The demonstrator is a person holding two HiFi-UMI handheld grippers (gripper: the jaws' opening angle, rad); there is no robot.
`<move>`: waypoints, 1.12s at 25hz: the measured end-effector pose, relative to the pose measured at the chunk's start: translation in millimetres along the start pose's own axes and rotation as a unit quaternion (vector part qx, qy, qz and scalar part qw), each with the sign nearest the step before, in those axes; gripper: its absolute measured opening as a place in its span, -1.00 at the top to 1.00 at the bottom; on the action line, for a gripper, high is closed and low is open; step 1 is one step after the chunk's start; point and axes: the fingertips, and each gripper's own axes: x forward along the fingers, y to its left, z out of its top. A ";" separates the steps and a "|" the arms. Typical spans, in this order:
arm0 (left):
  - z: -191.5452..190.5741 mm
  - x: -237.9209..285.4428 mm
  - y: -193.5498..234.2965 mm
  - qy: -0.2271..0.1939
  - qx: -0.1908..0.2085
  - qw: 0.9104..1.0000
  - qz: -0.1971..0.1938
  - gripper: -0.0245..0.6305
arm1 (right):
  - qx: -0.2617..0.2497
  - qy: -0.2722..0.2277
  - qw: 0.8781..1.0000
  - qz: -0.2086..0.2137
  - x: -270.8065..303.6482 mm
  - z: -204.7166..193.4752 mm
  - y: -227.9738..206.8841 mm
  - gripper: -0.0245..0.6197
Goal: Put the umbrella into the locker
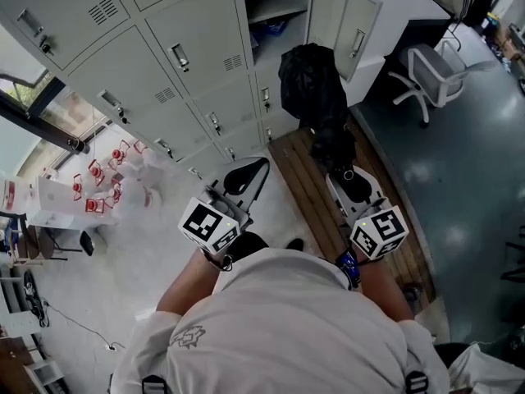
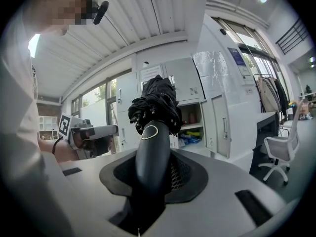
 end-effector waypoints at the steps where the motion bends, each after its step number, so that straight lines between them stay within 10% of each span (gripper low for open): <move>1: -1.0 3.0 1.8 0.002 -0.001 1.000 0.001 0.89 | 0.004 0.001 1.000 0.000 2.4 -1.4 -3.6 0.49; 28: 15.6 49.6 175.2 -0.006 0.014 0.996 -0.088 0.89 | 0.026 -0.023 0.997 -0.071 177.0 34.0 -39.1 0.49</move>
